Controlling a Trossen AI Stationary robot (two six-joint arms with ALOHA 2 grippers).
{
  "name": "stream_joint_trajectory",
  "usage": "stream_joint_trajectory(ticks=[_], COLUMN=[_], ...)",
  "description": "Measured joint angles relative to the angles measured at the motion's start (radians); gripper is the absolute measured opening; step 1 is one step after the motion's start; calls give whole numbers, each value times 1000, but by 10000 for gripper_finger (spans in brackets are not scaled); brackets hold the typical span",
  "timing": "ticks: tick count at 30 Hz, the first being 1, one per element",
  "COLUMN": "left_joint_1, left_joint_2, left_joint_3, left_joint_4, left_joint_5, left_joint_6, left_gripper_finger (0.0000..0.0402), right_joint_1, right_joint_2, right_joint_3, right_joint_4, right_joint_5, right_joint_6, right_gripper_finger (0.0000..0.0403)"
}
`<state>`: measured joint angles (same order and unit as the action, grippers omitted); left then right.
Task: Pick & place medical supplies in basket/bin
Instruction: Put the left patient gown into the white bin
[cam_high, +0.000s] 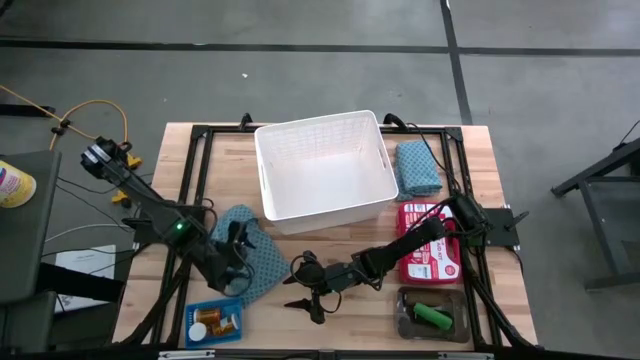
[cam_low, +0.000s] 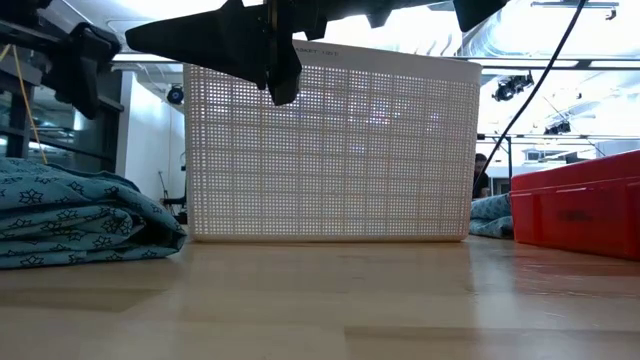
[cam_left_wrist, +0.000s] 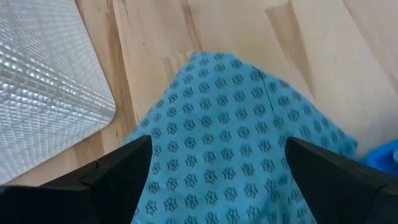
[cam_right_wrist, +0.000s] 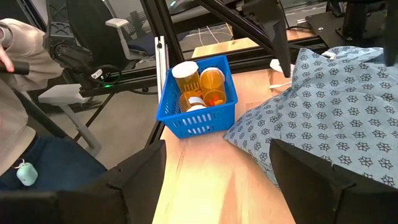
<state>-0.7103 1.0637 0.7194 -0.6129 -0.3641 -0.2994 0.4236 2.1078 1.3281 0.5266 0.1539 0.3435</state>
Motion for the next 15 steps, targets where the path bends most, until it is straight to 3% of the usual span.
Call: stream_joint_trajectory(ticks=[15], left_joint_1=[-107], left_joint_2=[0], left_joint_3=[-4], left_joint_4=[-130], left_joint_5=[21], left_joint_6=[133], left_gripper_finger=[359], right_joint_1=[0], right_joint_2=[0], right_joint_3=[0], right_joint_4=[0], right_joint_5=[0], right_joint_6=[0], right_gripper_finger=[274])
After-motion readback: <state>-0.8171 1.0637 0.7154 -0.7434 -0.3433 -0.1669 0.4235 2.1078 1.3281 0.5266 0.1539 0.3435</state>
